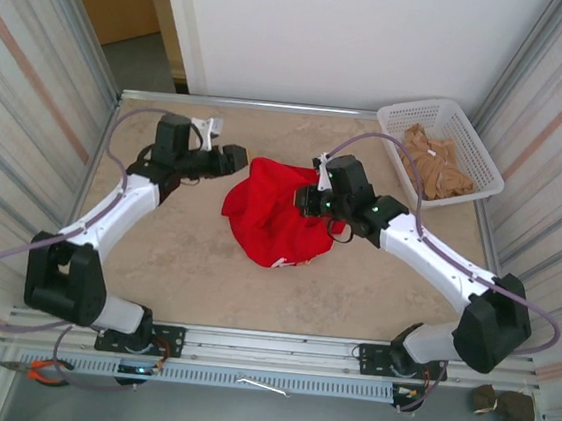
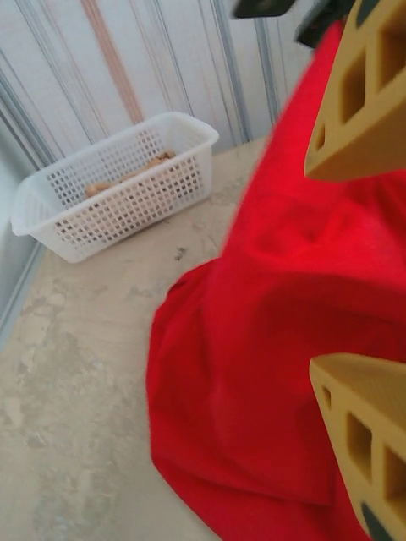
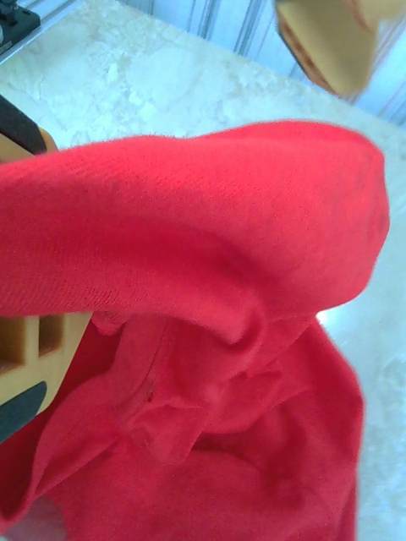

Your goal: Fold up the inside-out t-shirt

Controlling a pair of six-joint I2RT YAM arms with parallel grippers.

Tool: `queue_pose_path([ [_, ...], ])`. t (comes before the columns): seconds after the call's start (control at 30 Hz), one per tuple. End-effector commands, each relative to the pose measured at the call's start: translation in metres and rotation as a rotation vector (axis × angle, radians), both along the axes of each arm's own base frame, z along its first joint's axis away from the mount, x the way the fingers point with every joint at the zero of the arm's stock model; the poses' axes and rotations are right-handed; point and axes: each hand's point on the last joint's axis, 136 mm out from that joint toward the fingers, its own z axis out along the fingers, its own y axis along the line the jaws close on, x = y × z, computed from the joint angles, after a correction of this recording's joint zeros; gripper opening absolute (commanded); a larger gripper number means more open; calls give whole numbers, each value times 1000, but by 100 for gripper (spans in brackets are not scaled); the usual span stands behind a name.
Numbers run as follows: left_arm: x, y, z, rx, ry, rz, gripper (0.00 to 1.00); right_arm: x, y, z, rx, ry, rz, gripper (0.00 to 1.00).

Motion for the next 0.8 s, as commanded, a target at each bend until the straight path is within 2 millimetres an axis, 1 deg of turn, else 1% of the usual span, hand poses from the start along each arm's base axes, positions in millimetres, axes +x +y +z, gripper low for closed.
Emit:
queue_pose_path([
  [0.0,-42,-4,-8,79,-61,15,61,-10,0,-10,11,88,29,0],
  [0.1,-81,-8,-37,182,-91,41,64,-14,-8,-2,13,76,15,0],
  [0.13,-90,-10,-47,218,-109,51,64,-14,-10,2,15,67,9,0],
  [0.2,-102,-8,-67,292,-133,76,65,-12,-14,7,17,62,-2,0],
  [0.27,-106,-9,-79,348,-153,84,66,-11,-16,10,19,64,-11,0],
  [0.33,-104,-11,-87,433,-181,83,71,-11,-15,13,27,71,-13,0],
  [0.4,-97,-13,-91,501,-207,79,75,-12,-12,16,40,70,-8,0],
  [0.57,-77,-27,-100,614,-223,36,77,-15,-6,21,55,60,3,0],
  [0.67,-62,-28,-110,696,-213,44,77,-17,-4,26,62,51,12,0],
  [0.77,-46,-34,-120,722,-191,37,77,-20,-2,31,74,41,16,0],
])
